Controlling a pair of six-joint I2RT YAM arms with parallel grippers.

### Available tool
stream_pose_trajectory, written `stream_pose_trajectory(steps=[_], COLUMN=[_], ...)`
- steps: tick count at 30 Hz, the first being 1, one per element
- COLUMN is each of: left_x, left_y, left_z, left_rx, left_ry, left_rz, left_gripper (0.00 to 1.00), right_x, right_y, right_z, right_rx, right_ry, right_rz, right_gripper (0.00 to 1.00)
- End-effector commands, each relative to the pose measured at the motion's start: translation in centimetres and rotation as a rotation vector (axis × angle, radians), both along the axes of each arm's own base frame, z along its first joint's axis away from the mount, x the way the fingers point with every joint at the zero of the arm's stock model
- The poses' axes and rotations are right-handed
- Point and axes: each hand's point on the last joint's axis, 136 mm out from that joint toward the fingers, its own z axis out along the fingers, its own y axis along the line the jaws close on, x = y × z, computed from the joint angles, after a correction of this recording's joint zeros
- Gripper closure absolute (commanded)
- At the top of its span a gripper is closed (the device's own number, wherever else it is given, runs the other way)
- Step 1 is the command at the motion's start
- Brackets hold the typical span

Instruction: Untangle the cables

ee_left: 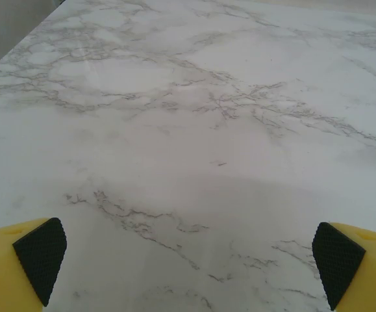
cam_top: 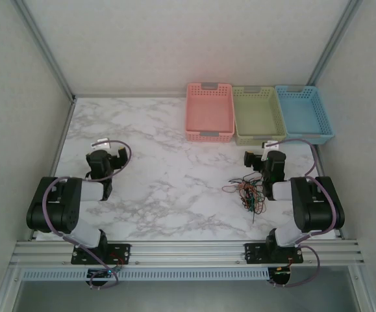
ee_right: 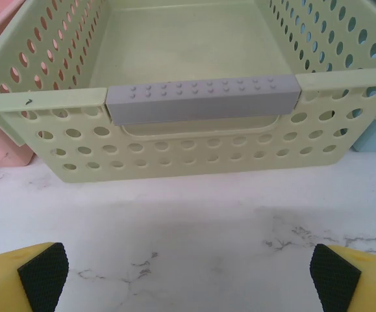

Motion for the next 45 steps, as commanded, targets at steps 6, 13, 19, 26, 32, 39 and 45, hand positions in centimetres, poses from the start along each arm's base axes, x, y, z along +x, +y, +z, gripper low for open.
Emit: stream_pose_trajectory(steps=[6,13,19,26,32,39,45], left_x=[0.5,0.6,0.6,0.6,0.5,-0.3,-3.1], left_y=[0.3,0.3,0.3,0.3,0.3,0.0,-1.0], left_z=[1.2,1.2,1.2,1.2,1.2,4.1,8.7], left_rx=[-0.011,-0.011,-0.014,-0.014,-0.007,0.06,-0.089], left_ry=[-0.04,-0.039,-0.038,-0.039,-0.042,-0.051,-0.004], left_rz=[0.015,0.015,0.014,0.014,0.019,0.062,0.106], left_gripper=[0.0,0.0,0.0,0.0,0.0,0.0,0.0], right_x=[0.8,0.8,0.8,0.8,0.7,0.8,0.3], right_y=[0.0,0.0,0.0,0.0,0.0,0.0,-0.4], right_z=[1.3,1.3,1.3,1.3,1.2,1.3,3.5], right_rx=[-0.013,-0.013,-0.013,-0.012,-0.012,-0.011,-0.039], right_ry=[-0.04,-0.04,-0.039,-0.039,-0.038,-0.038,-0.045], right_rz=[0.01,0.009,0.011,0.009,0.009,0.01,-0.029], right_gripper=[0.01,0.01,0.01,0.01,0.01,0.01,0.01])
